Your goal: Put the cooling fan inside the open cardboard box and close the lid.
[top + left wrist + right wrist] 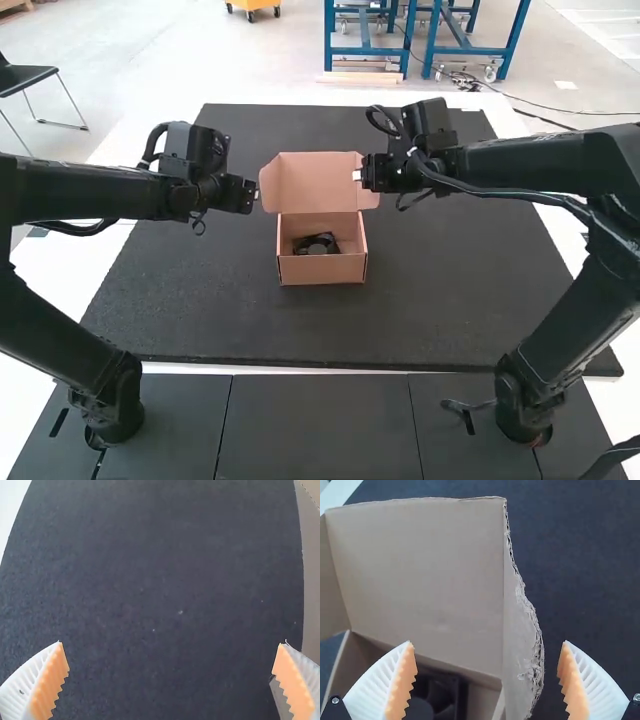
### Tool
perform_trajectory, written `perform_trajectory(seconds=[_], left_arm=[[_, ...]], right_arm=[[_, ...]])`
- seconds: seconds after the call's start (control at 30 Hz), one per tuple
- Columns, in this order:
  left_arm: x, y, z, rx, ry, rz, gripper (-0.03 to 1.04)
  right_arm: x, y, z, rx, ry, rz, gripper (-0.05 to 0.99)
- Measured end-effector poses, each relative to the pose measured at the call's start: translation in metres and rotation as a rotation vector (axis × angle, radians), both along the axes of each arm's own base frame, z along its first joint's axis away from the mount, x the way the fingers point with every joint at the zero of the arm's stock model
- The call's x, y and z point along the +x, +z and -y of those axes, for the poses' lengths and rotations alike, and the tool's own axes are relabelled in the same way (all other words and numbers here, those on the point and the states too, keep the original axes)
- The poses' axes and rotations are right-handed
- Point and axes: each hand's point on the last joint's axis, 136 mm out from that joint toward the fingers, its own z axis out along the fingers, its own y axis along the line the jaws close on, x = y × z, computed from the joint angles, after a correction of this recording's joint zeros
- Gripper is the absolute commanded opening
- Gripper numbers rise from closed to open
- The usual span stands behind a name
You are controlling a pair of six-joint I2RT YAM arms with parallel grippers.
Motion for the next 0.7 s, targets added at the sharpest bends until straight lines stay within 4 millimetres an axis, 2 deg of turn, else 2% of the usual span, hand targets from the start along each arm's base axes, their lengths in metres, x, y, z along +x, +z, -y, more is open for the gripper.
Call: perform_trajectory(seconds=[0.27,0.5,0.7], left_arm=[[0.000,0.004,0.014,-0.050,-0.052,0.010,0.96],[-0.005,0.004,0.034,-0.079,-0.112,0.001,0.96],[-0.006,0.004,0.037,-0.085,-0.123,-0.001,0.96]], right_arm=[[0.000,0.000,0.001,-0.002,-0.003,-0.002,0.57],[0.000,0.000,0.001,-0.001,-0.003,0.000,0.51],[0.000,0.005,0.001,0.005,-0.008,0.009,0.43]])
